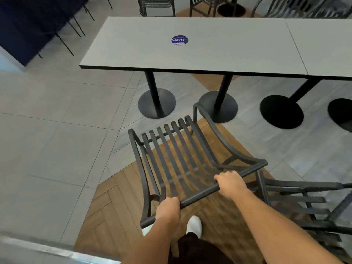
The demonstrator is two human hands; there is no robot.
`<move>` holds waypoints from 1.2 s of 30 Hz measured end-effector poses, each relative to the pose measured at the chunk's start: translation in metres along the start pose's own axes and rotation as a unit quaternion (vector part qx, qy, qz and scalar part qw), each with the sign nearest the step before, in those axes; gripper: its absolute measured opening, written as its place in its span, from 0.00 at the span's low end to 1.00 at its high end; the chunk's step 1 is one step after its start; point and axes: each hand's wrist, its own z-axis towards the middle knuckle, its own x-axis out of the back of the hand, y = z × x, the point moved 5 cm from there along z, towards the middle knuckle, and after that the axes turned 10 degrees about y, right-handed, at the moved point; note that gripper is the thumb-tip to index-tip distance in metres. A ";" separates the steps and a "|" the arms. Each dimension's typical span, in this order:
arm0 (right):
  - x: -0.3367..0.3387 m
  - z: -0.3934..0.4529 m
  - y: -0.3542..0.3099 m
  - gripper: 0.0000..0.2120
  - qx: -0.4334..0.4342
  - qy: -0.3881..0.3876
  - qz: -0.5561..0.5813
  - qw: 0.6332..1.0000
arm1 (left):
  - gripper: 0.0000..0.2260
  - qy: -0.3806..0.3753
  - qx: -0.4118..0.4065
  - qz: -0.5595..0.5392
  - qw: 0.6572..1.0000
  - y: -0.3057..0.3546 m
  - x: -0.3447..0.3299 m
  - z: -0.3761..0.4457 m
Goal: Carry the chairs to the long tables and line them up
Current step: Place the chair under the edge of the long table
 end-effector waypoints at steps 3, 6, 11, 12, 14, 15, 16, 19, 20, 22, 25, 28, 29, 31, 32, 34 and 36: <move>0.002 0.002 -0.009 0.14 -0.001 -0.004 0.007 1.000 | 0.15 0.006 0.000 0.010 1.000 -0.012 0.004 0.003; 0.007 0.007 -0.028 0.15 -0.002 -0.007 0.026 1.000 | 0.16 0.025 0.000 0.025 0.999 -0.031 0.016 0.006; 0.014 0.017 -0.071 0.14 -0.015 -0.010 0.058 0.998 | 0.18 0.025 0.007 0.035 0.999 -0.078 0.037 0.017; 0.016 0.020 -0.081 0.14 -0.018 -0.010 0.066 0.998 | 0.18 0.029 0.006 0.037 0.999 -0.089 0.041 0.019; 0.020 0.026 -0.103 0.14 -0.021 -0.008 0.076 0.997 | 0.18 0.034 0.002 0.048 0.998 -0.112 0.050 0.026; 0.021 0.029 -0.113 0.14 -0.024 -0.005 0.079 0.997 | 0.19 0.035 0.000 0.053 0.998 -0.123 0.054 0.030; 0.024 0.033 -0.123 0.13 -0.027 -0.004 0.081 0.996 | 0.19 0.035 -0.003 0.059 0.998 -0.134 0.058 0.034; 0.032 0.044 -0.155 0.14 -0.038 -0.007 0.089 0.995 | 0.19 0.039 -0.014 0.080 0.996 -0.166 0.071 0.046; 0.035 0.048 -0.165 0.14 -0.041 -0.011 0.091 0.995 | 0.19 0.037 -0.018 0.087 0.995 -0.177 0.076 0.050; 0.041 0.056 -0.186 0.14 -0.051 -0.016 0.096 0.994 | 0.20 0.036 -0.030 0.096 0.994 -0.199 0.085 0.059; 0.052 0.072 -0.218 0.14 -0.067 -0.017 0.101 0.992 | 0.20 0.041 -0.051 0.110 0.992 -0.232 0.101 0.075; 0.066 0.090 -0.250 0.12 -0.075 -0.017 0.105 0.992 | 0.20 0.040 -0.067 0.124 0.989 -0.266 0.119 0.093; 0.071 0.097 -0.260 0.11 -0.079 -0.013 0.106 0.991 | 0.21 0.041 -0.069 0.128 0.989 -0.277 0.124 0.099; 0.082 0.111 -0.278 0.12 -0.086 -0.009 0.106 0.991 | 0.20 0.045 -0.073 0.133 0.987 -0.298 0.135 0.112; 0.087 0.118 -0.286 0.12 -0.090 -0.009 0.106 0.990 | 0.20 0.044 -0.075 0.135 0.987 -0.308 0.139 0.118; 0.096 0.131 -0.300 0.13 -0.095 -0.007 0.107 0.990 | 0.20 0.041 -0.075 0.137 0.987 -0.325 0.146 0.130; 0.103 0.143 -0.310 0.14 -0.102 -0.007 0.109 0.989 | 0.19 0.040 -0.073 0.142 0.986 -0.338 0.154 0.140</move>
